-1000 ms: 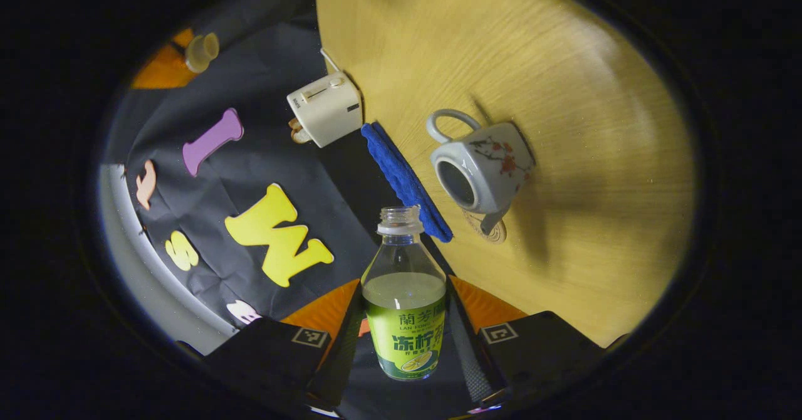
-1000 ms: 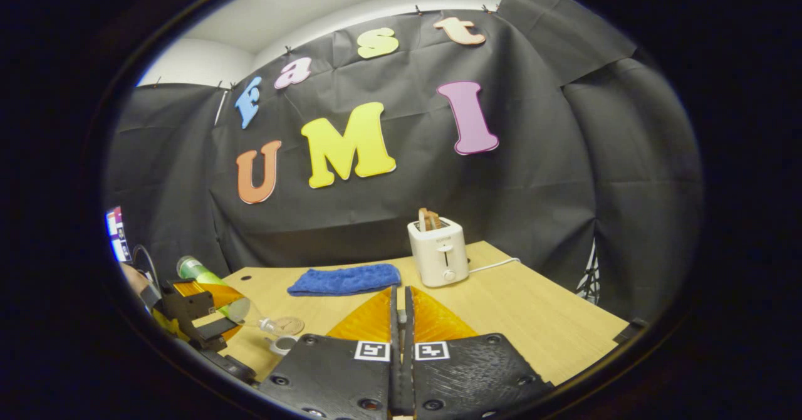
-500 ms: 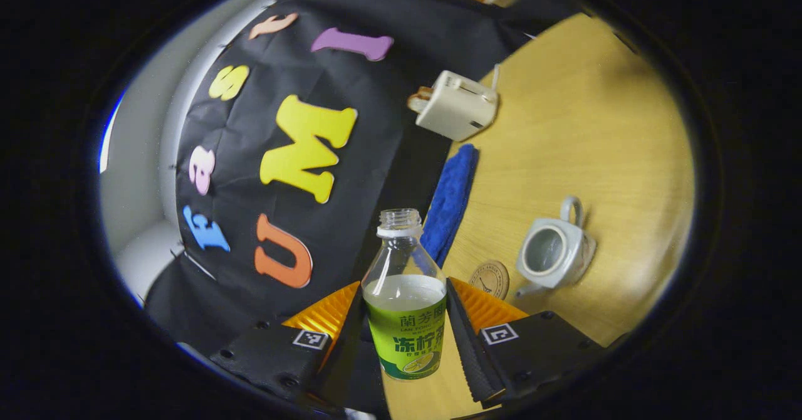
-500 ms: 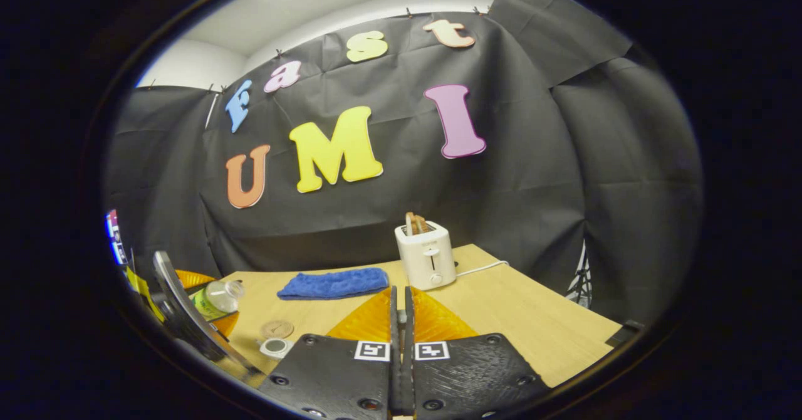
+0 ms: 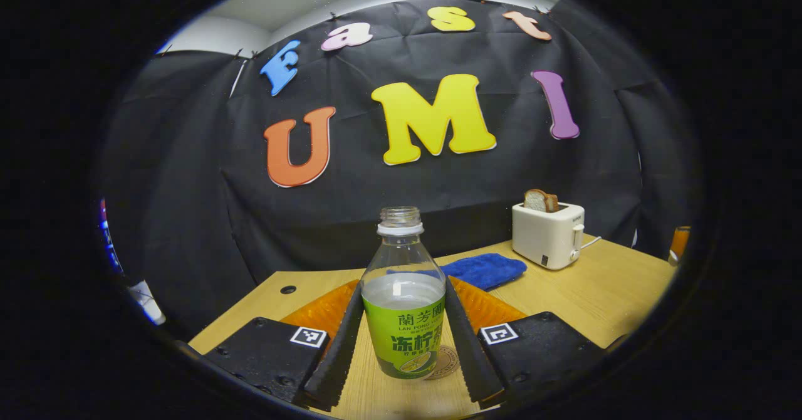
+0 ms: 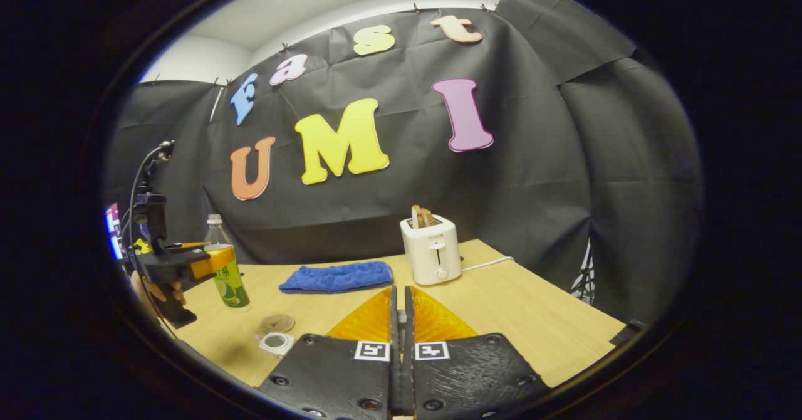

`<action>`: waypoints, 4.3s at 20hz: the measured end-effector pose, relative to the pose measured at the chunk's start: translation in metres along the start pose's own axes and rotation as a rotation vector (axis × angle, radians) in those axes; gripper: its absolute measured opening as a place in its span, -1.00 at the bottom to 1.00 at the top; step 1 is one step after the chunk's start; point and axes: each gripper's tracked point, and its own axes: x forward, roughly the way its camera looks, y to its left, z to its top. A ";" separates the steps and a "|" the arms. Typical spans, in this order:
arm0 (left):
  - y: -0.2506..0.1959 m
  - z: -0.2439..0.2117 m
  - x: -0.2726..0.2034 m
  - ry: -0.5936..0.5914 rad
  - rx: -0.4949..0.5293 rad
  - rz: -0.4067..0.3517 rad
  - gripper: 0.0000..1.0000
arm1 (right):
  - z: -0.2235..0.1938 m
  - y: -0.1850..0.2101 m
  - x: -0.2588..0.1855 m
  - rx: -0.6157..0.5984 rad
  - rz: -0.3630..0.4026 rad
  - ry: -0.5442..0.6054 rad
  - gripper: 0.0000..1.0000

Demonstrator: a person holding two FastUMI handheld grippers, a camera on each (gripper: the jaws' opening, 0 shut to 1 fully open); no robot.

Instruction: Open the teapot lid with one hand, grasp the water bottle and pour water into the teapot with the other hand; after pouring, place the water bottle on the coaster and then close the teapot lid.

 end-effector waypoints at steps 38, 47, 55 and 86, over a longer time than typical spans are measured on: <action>-0.028 -0.063 0.020 0.048 -0.086 -0.075 0.86 | -0.039 0.056 0.012 -0.099 0.092 0.090 -1.00; -0.013 -0.059 -0.027 0.008 -0.114 -0.067 0.90 | -0.049 0.087 0.005 -0.111 0.141 0.109 -1.00; 0.024 -0.089 -0.092 -0.003 -0.059 0.006 0.89 | -0.073 0.145 0.008 -0.119 0.258 0.137 -1.00; 0.074 -0.103 -0.143 0.093 -0.127 0.019 0.90 | -0.136 0.204 0.074 -0.163 0.327 0.089 -0.99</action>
